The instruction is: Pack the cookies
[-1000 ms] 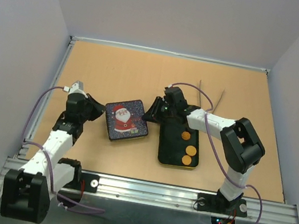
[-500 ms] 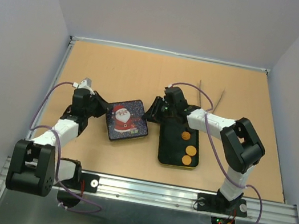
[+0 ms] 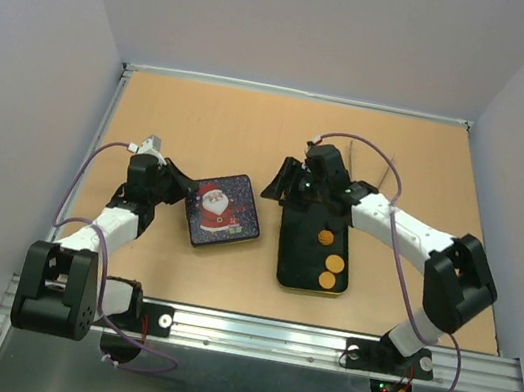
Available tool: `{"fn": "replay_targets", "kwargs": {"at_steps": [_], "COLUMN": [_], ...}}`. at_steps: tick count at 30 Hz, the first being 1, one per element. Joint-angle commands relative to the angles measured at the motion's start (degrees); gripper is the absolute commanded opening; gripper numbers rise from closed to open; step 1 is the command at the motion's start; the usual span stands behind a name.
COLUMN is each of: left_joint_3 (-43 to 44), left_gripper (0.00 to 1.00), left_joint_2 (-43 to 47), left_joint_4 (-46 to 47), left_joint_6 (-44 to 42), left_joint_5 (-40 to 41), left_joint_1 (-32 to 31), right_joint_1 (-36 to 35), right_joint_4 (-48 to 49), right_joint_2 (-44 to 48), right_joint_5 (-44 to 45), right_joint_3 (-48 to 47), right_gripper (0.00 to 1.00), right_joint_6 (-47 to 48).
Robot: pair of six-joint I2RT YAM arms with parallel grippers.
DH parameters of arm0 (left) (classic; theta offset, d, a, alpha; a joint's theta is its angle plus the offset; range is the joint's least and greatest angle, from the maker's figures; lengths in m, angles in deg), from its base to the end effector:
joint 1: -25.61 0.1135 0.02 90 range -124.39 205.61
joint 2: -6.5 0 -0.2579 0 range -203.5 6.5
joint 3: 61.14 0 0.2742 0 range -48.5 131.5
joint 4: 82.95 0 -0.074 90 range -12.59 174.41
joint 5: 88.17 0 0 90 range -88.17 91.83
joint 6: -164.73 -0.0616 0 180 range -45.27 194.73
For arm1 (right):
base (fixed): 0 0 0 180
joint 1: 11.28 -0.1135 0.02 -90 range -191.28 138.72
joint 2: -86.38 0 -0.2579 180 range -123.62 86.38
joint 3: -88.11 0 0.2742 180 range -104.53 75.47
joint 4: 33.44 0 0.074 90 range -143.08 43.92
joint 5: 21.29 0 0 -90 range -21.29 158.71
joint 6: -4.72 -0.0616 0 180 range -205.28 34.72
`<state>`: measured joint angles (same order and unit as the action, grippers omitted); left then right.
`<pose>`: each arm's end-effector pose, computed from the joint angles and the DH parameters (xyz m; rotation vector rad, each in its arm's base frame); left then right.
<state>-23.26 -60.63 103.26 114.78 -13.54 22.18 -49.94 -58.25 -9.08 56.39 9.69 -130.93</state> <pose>0.2803 -0.0332 0.1649 -0.4655 1.9829 -0.7513 0.3093 0.2643 0.2004 0.0320 2.4936 0.9462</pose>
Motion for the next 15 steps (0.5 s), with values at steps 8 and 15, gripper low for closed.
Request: {"fn": "replay_targets", "kwargs": {"at_steps": [8,15], "left_joint_3": [0.9,0.8], "left_gripper": [0.15,0.15], "left_joint_2": [-0.6,-0.6], "left_joint_4": [-0.4,-0.2], "left_joint_6": [-1.3,-1.0], "left_joint_5": [1.5,1.5], "left_joint_1": [-0.2,-0.2], "right_joint_1": [-10.5,-15.7], "right_joint_4": [-2.5,0.2], "right_joint_2": [7.6,0.8], "right_joint_5": [2.0,1.9], "right_joint_3": [9.4,8.9], "right_gripper": [0.2,0.11], "right_joint_6": [-2.8,-5.3]}}
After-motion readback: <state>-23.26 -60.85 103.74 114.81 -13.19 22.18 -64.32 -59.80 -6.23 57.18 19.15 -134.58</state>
